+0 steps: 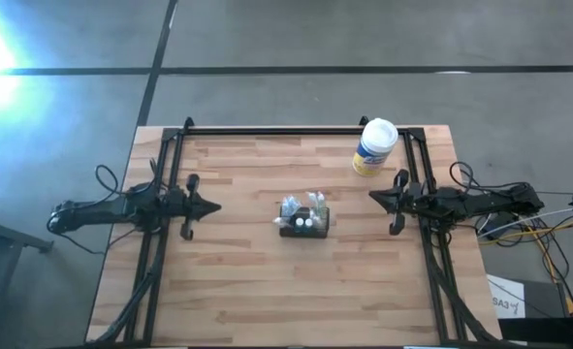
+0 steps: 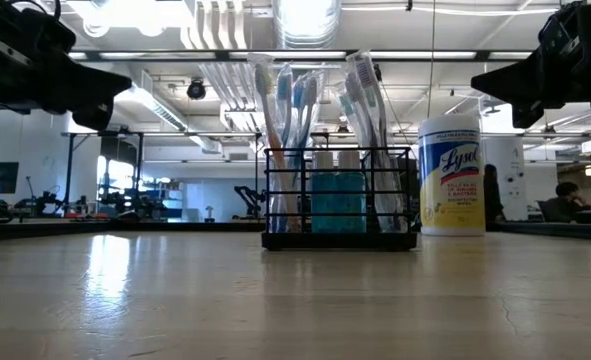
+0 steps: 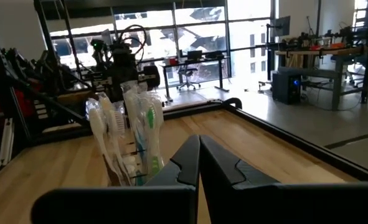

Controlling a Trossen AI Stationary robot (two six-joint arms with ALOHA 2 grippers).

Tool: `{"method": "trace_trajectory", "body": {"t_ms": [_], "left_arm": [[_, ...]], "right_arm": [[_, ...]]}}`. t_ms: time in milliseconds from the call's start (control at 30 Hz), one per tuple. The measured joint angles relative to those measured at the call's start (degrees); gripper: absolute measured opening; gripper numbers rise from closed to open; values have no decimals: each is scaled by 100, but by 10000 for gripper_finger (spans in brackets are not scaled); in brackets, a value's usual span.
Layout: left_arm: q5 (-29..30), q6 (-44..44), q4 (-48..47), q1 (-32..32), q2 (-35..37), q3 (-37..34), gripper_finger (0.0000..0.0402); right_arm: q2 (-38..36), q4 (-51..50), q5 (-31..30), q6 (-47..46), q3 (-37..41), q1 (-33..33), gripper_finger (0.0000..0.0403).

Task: Pick & Place toothbrushing station
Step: Return to Home Position

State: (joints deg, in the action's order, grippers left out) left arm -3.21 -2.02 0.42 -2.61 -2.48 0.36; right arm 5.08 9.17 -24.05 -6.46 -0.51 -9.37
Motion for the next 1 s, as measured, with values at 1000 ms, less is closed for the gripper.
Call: {"method": "trace_trajectory", "body": {"t_ms": [1000], "left_arm": [[72, -15, 88, 2, -2, -2, 5]], "right_arm": [[0, 2, -9, 67, -2, 2, 8]]}}
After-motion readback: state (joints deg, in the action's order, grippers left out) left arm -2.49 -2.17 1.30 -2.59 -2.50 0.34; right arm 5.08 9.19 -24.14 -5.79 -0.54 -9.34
